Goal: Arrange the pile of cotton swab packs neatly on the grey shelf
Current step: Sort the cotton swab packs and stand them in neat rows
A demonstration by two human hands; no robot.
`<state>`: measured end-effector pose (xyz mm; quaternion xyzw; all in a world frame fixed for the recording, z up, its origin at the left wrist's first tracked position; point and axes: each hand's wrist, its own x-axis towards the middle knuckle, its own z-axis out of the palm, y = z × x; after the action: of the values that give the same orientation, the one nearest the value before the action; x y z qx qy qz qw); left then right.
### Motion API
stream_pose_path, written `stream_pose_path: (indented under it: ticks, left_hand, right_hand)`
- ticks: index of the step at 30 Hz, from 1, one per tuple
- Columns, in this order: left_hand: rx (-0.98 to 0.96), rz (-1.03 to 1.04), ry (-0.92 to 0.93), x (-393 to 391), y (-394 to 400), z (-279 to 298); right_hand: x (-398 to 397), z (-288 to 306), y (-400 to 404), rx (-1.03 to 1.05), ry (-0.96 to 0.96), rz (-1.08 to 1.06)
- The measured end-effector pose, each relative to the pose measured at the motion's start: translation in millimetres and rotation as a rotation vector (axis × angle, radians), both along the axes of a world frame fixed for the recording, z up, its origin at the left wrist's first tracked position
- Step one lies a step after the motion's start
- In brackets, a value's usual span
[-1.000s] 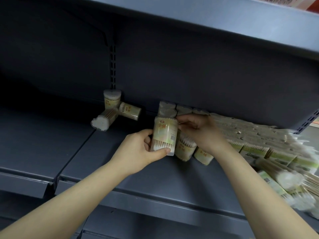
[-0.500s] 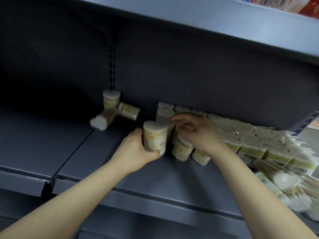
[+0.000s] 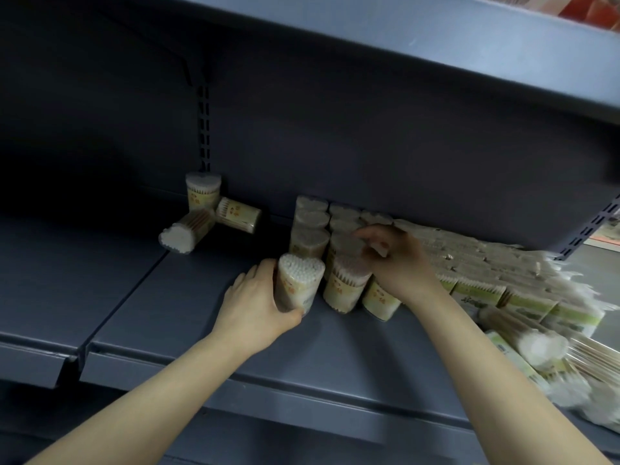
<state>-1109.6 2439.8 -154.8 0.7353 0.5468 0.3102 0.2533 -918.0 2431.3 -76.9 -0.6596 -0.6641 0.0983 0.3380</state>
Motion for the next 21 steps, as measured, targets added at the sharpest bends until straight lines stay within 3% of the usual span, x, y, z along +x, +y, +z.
stream_pose_path:
  ticks: [5, 11, 21]
  left_hand:
    - [0.122, -0.062, -0.087, -6.2, -3.0, 4.1]
    - [0.447, -0.148, 0.074, -6.0, 0.6, 3.6]
    - [0.441, -0.161, 0.201, 12.5, 10.9, 18.0]
  right_hand:
    - [2.4, -3.9, 3.4, -0.021, -0.064, -0.021]
    - [2.4, -9.2, 7.3, -0.063, -0.07, -0.027]
    - [0.2, -10.1, 10.8, -0.132, -0.185, 0.008]
